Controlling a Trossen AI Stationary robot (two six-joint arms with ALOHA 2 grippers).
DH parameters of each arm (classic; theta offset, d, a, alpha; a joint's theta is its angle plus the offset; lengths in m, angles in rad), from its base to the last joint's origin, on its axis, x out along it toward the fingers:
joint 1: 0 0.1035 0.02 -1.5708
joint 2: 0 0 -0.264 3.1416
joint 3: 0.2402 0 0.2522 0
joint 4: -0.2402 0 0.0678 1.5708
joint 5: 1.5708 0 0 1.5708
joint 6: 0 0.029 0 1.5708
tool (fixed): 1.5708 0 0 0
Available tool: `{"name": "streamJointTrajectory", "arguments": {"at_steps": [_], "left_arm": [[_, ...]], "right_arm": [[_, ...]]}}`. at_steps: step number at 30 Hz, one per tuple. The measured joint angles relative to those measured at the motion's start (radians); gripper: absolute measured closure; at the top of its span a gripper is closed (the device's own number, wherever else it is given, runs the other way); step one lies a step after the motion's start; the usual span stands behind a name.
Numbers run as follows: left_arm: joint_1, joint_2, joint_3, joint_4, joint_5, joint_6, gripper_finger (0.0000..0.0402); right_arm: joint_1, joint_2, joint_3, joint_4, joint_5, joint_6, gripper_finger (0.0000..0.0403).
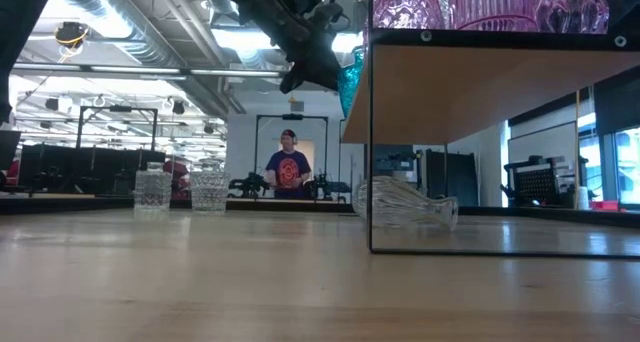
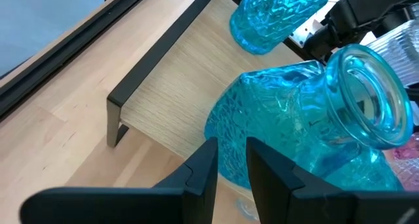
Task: Sort vases onto shelf
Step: Adjust the blue vase on the shelf
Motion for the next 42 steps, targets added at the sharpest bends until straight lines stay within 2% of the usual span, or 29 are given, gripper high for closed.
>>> {"name": "streamJointTrajectory", "arguments": {"at_steps": [5, 9, 12, 19, 24, 29, 32, 42], "left_arm": [[0.004, 0.000, 0.000, -0.011, -0.006, 0.000, 0.0328], [0.020, -0.001, 0.001, -0.125, -0.028, 0.001, 0.0328], [0.026, -0.003, 0.001, -0.185, -0.031, 0.021, 0.0328], [-0.012, -0.005, 0.001, -0.222, 0.049, 0.035, 0.0328], [-0.043, -0.005, 0.001, -0.186, 0.018, 0.068, 0.0328], [-0.040, 0.005, 0.000, -0.076, 0.073, 0.052, 0.0328], [-0.040, 0.016, 0.000, -0.024, 0.066, 0.043, 0.0328], [-0.033, 0.044, 0.001, 0.059, 0.074, 0.027, 0.0328]], "right_arm": [[0.000, 0.000, 0.100, -0.102, -0.024, 0.001, 0.0071], [0.005, 0.000, 0.209, -0.237, -0.096, 0.004, 0.0071], [0.061, 0.001, 0.277, -0.342, -0.099, -0.005, 0.0071], [0.259, 0.027, 0.369, -0.402, 0.056, -0.075, 0.0098], [0.348, 0.111, 0.408, -0.432, 0.161, -0.082, 0.0113], [0.369, 0.217, 0.435, -0.440, 0.192, -0.082, 0.0113], [0.366, 0.251, 0.458, -0.448, 0.200, -0.081, 0.0113], [0.366, 0.266, 0.482, -0.508, 0.282, -0.083, 0.0114]]}}
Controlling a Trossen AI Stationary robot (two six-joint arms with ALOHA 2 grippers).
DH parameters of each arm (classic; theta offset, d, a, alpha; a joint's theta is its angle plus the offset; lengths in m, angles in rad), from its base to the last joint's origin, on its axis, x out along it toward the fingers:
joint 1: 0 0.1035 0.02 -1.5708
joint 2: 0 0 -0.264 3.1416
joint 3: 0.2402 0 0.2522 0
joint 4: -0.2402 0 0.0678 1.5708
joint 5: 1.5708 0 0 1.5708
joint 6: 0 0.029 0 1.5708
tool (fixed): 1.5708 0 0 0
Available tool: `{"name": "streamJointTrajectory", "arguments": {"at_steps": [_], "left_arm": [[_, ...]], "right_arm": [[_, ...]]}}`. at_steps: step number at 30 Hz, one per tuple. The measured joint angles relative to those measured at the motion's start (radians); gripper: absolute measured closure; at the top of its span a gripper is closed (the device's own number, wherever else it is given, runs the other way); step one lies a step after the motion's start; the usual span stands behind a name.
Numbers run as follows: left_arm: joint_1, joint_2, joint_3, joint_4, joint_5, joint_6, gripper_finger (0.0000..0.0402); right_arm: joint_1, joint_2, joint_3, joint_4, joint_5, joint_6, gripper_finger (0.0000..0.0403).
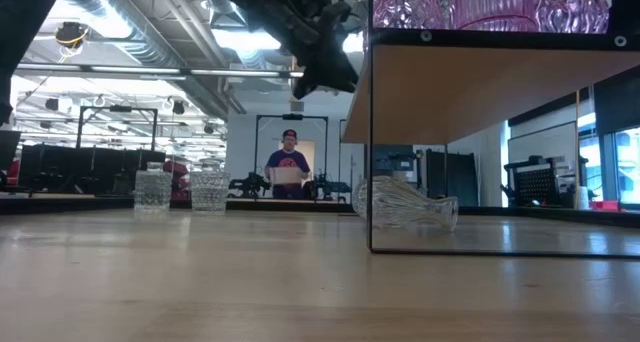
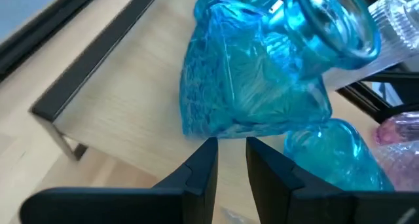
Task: Sort vases onto shelf
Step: Adjust the blue vase on the shelf
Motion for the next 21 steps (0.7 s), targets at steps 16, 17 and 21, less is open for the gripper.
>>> {"name": "streamJointTrajectory", "arguments": {"at_steps": [16, 17, 21], "left_arm": [[0.003, 0.015, 0.000, 0.126, -0.030, -0.003, 0.0328], [0.003, 0.017, 0.000, 0.132, -0.030, -0.007, 0.0328], [0.010, 0.032, 0.000, 0.144, -0.009, -0.025, 0.0328]], "right_arm": [[0.000, -0.020, 0.124, -0.073, 0.108, -0.002, 0.0114], [0.000, -0.020, 0.141, -0.091, 0.114, -0.002, 0.0114], [0.000, -0.021, 0.198, -0.162, 0.149, -0.005, 0.0114]]}}
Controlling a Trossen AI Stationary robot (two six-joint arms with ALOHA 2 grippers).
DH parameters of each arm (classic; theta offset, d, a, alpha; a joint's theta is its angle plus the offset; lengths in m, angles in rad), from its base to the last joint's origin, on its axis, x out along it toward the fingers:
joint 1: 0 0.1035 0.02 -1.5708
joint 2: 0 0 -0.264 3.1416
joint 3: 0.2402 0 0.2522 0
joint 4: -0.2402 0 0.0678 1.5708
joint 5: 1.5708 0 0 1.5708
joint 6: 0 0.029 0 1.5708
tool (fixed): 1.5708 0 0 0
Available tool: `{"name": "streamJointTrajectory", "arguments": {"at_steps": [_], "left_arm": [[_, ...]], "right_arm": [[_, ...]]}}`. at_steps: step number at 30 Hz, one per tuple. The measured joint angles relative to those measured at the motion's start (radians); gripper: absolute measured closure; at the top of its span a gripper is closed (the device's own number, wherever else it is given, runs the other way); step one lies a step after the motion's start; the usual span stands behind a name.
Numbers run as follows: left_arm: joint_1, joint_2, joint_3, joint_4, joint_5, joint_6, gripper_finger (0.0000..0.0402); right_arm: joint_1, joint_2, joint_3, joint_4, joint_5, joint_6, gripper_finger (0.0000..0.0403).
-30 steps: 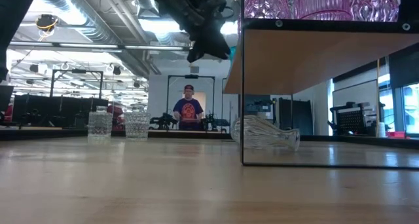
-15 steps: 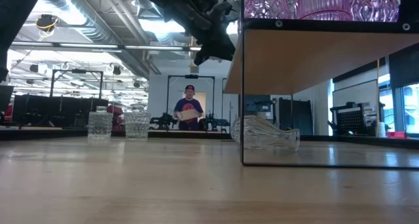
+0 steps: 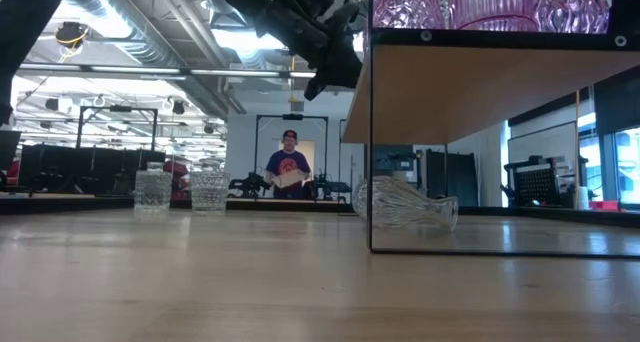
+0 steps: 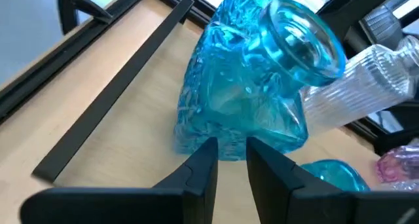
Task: Sort vases onto shelf
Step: Adjust the blue vase on the shelf
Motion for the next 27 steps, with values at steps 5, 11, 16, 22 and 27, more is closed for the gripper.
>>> {"name": "streamJointTrajectory", "arguments": {"at_steps": [5, 11, 16, 22, 27], "left_arm": [[0.000, 0.023, 0.000, 0.003, 0.005, -0.005, 0.0328], [0.000, 0.038, 0.000, 0.027, 0.006, -0.018, 0.0328], [0.000, 0.038, 0.000, 0.057, 0.016, -0.020, 0.0328], [0.000, 0.037, 0.000, 0.084, 0.020, -0.024, 0.0328], [0.001, 0.037, 0.000, 0.084, 0.020, -0.023, 0.0328]], "right_arm": [[0.000, 0.000, 0.050, -0.053, 0.007, -0.001, 0.0114], [0.000, 0.000, 0.068, -0.070, 0.007, 0.008, 0.0114], [0.000, 0.000, 0.068, -0.087, 0.004, 0.010, 0.0114], [0.000, 0.000, 0.068, -0.089, -0.012, 0.034, 0.0114], [0.000, -0.001, 0.068, -0.089, -0.012, 0.037, 0.0114]]}}
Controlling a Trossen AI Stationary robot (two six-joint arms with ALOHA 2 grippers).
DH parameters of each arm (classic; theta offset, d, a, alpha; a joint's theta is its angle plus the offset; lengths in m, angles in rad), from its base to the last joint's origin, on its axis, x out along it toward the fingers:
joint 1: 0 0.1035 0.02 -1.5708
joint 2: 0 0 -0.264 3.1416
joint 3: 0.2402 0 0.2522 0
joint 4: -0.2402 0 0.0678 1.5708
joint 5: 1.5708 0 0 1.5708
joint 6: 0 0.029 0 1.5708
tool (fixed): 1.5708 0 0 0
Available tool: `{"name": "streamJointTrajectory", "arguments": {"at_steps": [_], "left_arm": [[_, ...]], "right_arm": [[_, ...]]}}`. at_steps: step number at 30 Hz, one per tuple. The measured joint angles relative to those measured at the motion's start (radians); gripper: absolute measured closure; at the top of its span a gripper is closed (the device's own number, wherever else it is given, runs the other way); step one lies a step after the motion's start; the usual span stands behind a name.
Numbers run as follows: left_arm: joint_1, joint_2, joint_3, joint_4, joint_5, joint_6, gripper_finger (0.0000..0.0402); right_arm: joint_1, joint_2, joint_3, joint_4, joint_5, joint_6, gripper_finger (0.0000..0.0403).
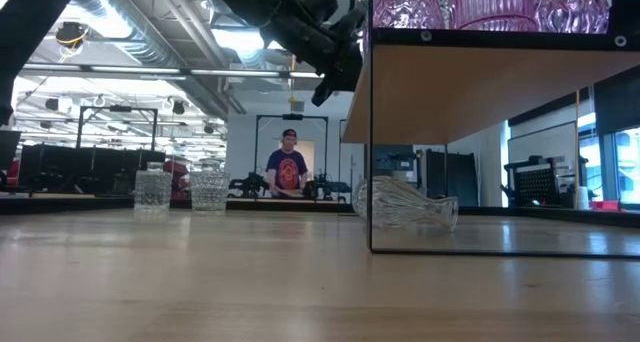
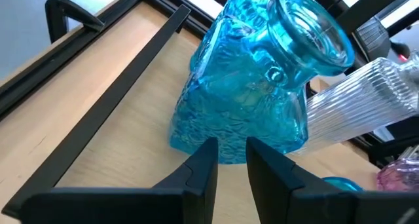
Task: Sort vases onto shelf
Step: Adjust the blue vase on the shelf
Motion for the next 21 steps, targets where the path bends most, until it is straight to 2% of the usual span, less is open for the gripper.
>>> {"name": "streamJointTrajectory", "arguments": {"at_steps": [4, 8, 11, 14, 21], "left_arm": [[0.001, -0.003, 0.000, -0.030, 0.005, -0.011, 0.0328], [0.003, -0.037, 0.000, -0.120, 0.101, -0.051, 0.0328], [-0.020, -0.069, 0.000, -0.225, 0.173, -0.031, 0.0333], [-0.061, -0.079, 0.000, -0.315, 0.193, 0.017, 0.0340], [-0.122, -0.079, 0.000, -0.323, 0.273, 0.037, 0.0347]], "right_arm": [[0.000, 0.000, 0.000, 0.000, -0.019, 0.026, 0.0114], [0.000, -0.015, 0.000, -0.004, -0.085, 0.064, 0.0114], [0.000, -0.035, 0.000, -0.004, -0.161, 0.106, 0.0114], [0.000, -0.052, 0.000, -0.018, -0.262, 0.156, 0.0114], [0.001, -0.073, 0.000, -0.086, -0.411, 0.239, 0.0114]]}}
